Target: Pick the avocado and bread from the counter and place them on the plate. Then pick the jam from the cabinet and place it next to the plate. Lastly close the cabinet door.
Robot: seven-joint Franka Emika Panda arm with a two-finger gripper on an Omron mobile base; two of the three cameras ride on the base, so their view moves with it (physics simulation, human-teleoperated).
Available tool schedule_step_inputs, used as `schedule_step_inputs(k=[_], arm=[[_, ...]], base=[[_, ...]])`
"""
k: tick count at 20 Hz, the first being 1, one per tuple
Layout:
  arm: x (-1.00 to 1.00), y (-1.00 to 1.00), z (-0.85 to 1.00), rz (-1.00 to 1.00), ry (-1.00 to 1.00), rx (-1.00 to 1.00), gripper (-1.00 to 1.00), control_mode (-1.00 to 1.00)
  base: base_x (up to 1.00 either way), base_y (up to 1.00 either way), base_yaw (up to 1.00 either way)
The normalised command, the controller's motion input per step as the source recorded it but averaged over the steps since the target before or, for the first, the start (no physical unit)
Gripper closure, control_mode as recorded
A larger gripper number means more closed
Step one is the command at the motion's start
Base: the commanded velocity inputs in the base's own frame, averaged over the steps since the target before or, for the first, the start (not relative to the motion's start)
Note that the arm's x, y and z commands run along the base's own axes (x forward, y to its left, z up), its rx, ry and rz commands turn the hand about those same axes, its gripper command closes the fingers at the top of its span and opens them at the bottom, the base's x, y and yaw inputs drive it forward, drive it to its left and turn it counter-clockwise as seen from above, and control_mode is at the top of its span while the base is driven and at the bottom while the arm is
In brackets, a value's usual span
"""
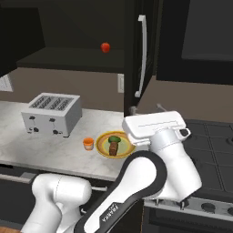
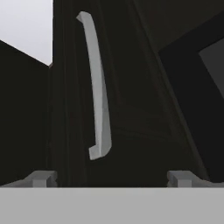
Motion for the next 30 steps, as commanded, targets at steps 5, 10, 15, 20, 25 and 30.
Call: schedule_step_inputs(k=[5, 10, 15, 20, 25, 30], arm=[[0.00, 0.42, -0.01, 0.10, 0.01, -0.01, -1.00, -1.00], [0.00, 0.36, 0.00, 0.09, 0.00, 0.00, -1.00, -1.00], [0.05, 0.37, 0.00, 0.12, 0.00, 0.00, -1.00, -1.00], [0.06, 0.50, 0.00, 0.21, 0.00, 0.00, -1.00, -1.00], [0.09, 0.65, 0.00, 0.24, 0.01, 0.00, -1.00, -1.00], [0.41, 0.55, 0.00, 0.19, 0.07, 0.00, -1.00, -1.00]], base=[[0.00, 0.00, 0.00], [0.00, 0.00, 0.00], [0.00, 0.00, 0.00], [0.00, 0.00, 0.00], [0.00, 0.00, 0.00], [0.00, 0.00, 0.00]])
